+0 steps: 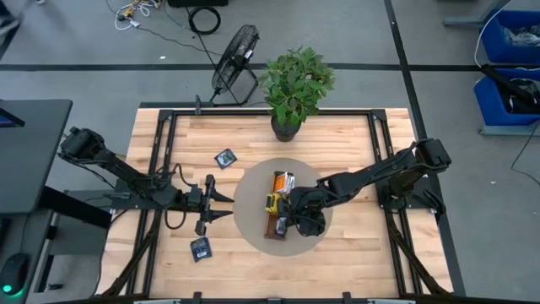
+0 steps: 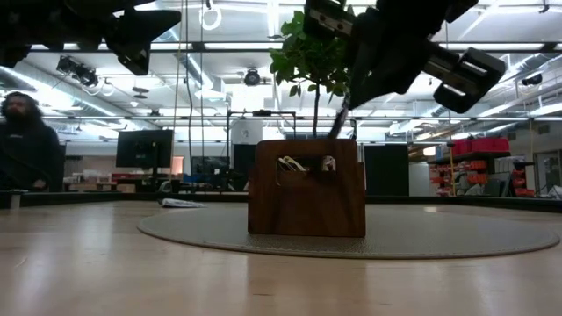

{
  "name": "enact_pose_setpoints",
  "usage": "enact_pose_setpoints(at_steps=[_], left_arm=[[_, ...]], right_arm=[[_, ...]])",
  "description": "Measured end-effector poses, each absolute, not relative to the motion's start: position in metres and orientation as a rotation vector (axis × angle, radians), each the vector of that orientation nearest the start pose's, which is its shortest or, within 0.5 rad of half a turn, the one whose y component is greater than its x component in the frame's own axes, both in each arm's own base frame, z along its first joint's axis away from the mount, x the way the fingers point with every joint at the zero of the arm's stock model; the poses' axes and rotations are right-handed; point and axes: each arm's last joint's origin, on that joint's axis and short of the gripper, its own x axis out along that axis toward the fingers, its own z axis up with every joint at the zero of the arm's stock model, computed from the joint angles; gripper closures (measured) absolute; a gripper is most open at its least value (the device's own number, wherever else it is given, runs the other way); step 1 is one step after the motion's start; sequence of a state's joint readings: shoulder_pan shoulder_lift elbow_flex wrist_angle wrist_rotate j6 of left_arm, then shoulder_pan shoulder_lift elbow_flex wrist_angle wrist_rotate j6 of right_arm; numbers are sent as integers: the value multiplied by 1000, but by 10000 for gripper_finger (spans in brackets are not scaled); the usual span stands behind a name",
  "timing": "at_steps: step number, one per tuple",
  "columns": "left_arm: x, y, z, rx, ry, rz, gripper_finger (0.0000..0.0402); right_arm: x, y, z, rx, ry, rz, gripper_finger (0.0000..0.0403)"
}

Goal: Pick & Place Tea
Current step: Put the purple tea bag into the bottom compartment of the bottom section wooden organizer

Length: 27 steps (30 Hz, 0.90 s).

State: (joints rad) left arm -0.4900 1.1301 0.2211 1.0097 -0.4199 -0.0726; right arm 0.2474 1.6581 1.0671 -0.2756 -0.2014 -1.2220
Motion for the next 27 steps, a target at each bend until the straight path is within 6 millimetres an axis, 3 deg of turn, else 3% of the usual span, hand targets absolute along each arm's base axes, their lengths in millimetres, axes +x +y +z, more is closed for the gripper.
enact_pose_setpoints(at_steps=[16, 21, 27], left_arm=[[181, -83, 194, -125, -75, -74, 234], [181, -83, 194, -124, -73, -64, 234], [181, -81, 192, -116, -56, 5, 234]], right_arm=[[334, 90, 206, -1131, 491, 864, 339], [341, 95, 220, -912, 482, 629, 331], [334, 92, 236, -761, 545, 416, 331]])
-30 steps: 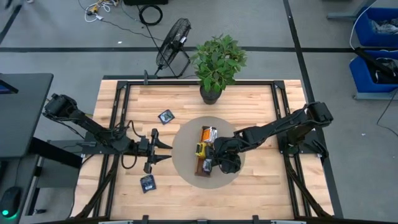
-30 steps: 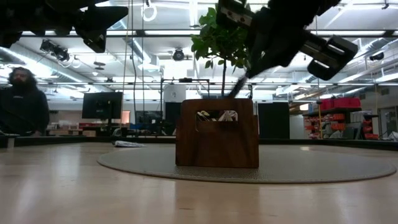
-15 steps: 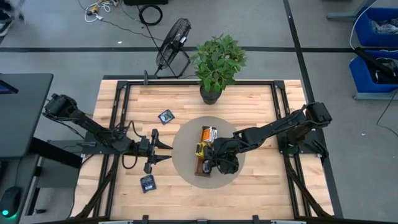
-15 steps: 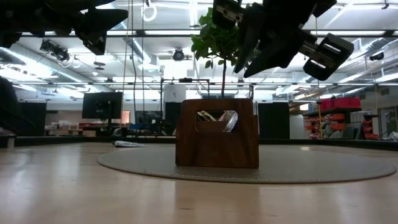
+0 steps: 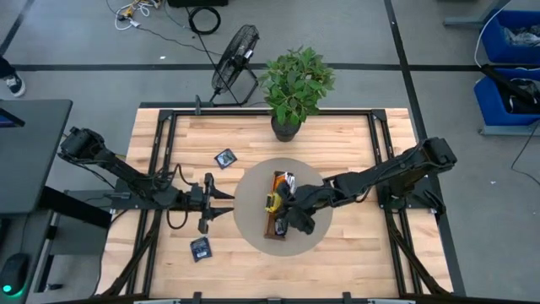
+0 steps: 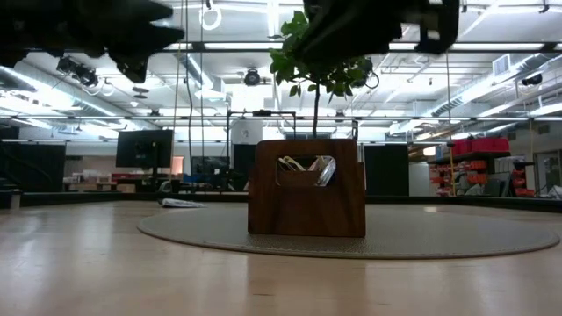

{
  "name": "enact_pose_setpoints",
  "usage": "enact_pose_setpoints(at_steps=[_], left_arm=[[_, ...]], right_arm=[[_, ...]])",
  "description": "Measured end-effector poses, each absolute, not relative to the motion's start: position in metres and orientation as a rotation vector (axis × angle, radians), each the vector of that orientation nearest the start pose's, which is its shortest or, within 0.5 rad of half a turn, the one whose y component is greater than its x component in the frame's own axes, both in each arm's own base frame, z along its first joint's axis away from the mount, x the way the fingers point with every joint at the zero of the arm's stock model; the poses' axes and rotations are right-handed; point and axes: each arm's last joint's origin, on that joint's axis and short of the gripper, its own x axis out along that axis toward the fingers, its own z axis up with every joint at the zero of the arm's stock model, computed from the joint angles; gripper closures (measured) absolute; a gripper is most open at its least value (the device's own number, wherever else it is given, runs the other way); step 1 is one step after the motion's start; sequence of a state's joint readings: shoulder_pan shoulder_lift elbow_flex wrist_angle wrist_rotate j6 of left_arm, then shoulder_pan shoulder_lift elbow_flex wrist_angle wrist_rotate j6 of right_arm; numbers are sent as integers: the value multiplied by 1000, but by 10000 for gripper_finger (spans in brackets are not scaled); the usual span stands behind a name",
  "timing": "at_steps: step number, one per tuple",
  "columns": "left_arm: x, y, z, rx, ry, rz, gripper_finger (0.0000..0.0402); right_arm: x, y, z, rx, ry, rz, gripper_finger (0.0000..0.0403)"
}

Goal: Pick & Place Tea
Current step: Put the purple tea bag into the bottom compartment of the bottom section wooden organizer

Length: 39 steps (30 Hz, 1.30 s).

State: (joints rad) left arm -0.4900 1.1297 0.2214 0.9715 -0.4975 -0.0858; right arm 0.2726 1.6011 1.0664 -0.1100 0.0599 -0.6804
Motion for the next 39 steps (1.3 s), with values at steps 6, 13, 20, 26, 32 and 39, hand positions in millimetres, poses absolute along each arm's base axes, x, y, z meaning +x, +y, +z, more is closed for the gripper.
enact_pose_setpoints(at_steps=[6, 13, 20, 26, 32, 39], left_arm=[[181, -77, 189, -101, -33, 167, 234], [186, -62, 186, -181, -28, 302, 234], [193, -47, 179, -305, 27, 231, 234], [194, -31, 178, -336, 54, 279, 234], [190, -11, 177, -407, 109, 306, 234], [178, 23, 167, -516, 225, 484, 234]], right_arm=[[327, 87, 250, -398, 547, 473, 330], [320, 90, 229, -175, 495, 549, 330], [291, 83, 210, -24, 291, 519, 330], [255, 77, 199, 27, 136, 394, 330], [230, 72, 190, 56, 97, 279, 330], [215, 73, 182, 52, 105, 195, 330]])
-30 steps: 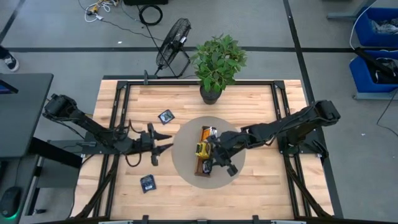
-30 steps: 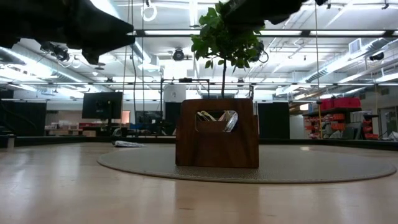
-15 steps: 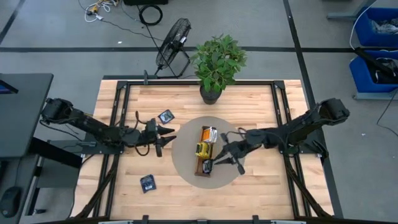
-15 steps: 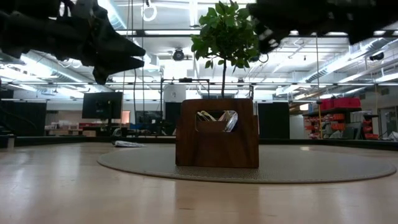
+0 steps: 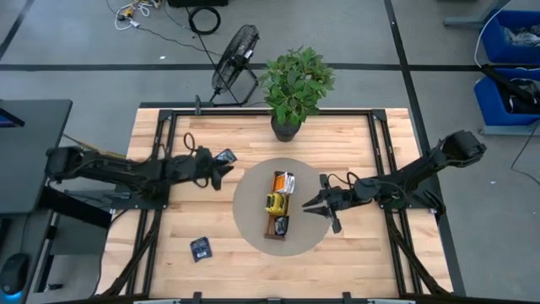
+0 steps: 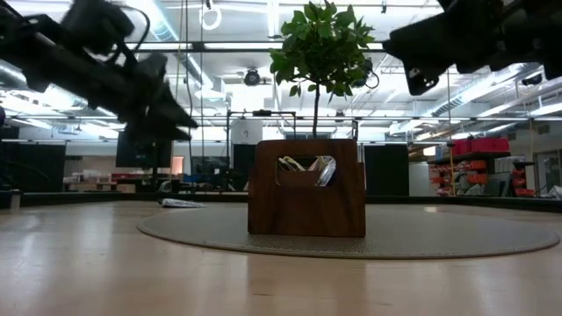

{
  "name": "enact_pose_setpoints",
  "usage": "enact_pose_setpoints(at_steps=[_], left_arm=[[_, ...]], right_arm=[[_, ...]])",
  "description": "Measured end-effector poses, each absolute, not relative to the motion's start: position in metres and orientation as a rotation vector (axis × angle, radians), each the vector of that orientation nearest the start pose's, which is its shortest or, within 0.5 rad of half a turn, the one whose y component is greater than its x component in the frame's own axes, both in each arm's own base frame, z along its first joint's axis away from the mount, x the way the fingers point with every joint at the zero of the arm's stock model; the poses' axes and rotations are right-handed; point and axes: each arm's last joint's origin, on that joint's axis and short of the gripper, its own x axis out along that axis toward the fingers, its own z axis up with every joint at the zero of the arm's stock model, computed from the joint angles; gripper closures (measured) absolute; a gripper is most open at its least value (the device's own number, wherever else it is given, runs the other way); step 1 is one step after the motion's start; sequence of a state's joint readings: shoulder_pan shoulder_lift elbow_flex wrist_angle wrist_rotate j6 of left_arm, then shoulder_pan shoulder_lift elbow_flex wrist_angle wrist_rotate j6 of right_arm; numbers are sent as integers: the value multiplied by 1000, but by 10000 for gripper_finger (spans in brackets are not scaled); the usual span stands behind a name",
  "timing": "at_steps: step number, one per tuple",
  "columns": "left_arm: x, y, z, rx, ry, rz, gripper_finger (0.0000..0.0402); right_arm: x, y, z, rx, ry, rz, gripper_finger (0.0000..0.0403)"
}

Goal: Pick & Place Tea
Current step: Put the purple tea bag into the bottom compartment of the bottom section wooden organizer

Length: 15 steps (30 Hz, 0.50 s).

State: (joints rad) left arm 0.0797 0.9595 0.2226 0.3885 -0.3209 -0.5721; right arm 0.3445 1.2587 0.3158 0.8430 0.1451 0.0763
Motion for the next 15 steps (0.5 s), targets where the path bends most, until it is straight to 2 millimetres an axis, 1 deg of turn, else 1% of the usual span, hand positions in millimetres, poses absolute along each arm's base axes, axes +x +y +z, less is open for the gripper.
enact_pose_setpoints(at_steps=[4, 8, 15], left_arm=[[172, 43, 158, -585, 299, 563, 234], [166, 60, 155, -605, 319, 619, 234], [158, 77, 154, -616, 326, 657, 234]], right_arm=[[214, 74, 179, 61, 127, 195, 330], [214, 74, 179, 65, 133, 194, 330], [214, 73, 176, 57, 157, 166, 330]])
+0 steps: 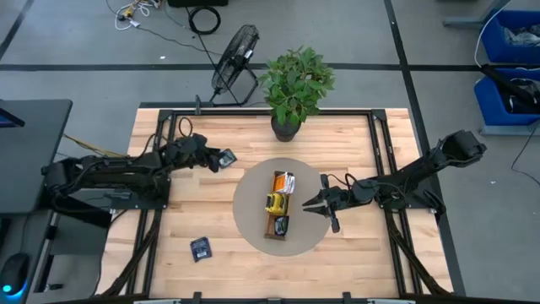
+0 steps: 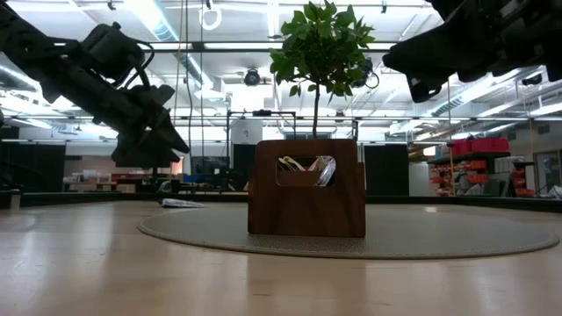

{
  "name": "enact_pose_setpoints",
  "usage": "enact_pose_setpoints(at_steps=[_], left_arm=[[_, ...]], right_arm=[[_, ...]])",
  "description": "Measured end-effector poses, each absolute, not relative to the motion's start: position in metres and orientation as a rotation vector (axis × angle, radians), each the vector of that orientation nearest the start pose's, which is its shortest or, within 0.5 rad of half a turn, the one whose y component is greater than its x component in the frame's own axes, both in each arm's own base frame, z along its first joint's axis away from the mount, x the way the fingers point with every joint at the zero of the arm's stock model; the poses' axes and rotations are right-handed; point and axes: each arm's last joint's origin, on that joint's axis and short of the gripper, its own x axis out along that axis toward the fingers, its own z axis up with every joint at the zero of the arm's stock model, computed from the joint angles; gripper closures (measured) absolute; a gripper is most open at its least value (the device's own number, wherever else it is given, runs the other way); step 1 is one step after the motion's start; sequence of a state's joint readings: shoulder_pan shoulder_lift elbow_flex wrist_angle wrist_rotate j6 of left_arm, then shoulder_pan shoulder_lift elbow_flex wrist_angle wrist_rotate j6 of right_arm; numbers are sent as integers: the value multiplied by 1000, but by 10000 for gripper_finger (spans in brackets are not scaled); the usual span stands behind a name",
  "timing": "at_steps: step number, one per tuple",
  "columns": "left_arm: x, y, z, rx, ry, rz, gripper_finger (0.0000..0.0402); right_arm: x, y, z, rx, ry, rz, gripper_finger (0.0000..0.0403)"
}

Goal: Pick & Place Tea
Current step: Put the purple tea bag into the bottom compartment of the bottom section wooden organizer

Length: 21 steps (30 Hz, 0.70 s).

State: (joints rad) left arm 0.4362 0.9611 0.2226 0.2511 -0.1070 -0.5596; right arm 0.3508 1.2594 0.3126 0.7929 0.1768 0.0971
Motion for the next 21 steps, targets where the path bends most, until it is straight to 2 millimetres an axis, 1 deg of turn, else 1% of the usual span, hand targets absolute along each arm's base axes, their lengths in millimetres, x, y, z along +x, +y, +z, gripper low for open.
enact_pose_setpoints(at_steps=[6, 9, 13, 17, 21], left_arm=[[153, 85, 153, -598, 336, 687, 234], [149, 91, 152, -621, 334, 736, 234], [140, 99, 146, -652, 379, 812, 234], [137, 103, 146, -680, 383, 798, 234], [136, 104, 146, -658, 390, 795, 233]], right_arm=[[214, 73, 174, 85, 178, 163, 330], [214, 73, 174, 96, 187, 161, 330], [213, 73, 172, 97, 206, 158, 330], [213, 72, 171, 90, 214, 126, 330], [213, 71, 170, 82, 218, 114, 330]])
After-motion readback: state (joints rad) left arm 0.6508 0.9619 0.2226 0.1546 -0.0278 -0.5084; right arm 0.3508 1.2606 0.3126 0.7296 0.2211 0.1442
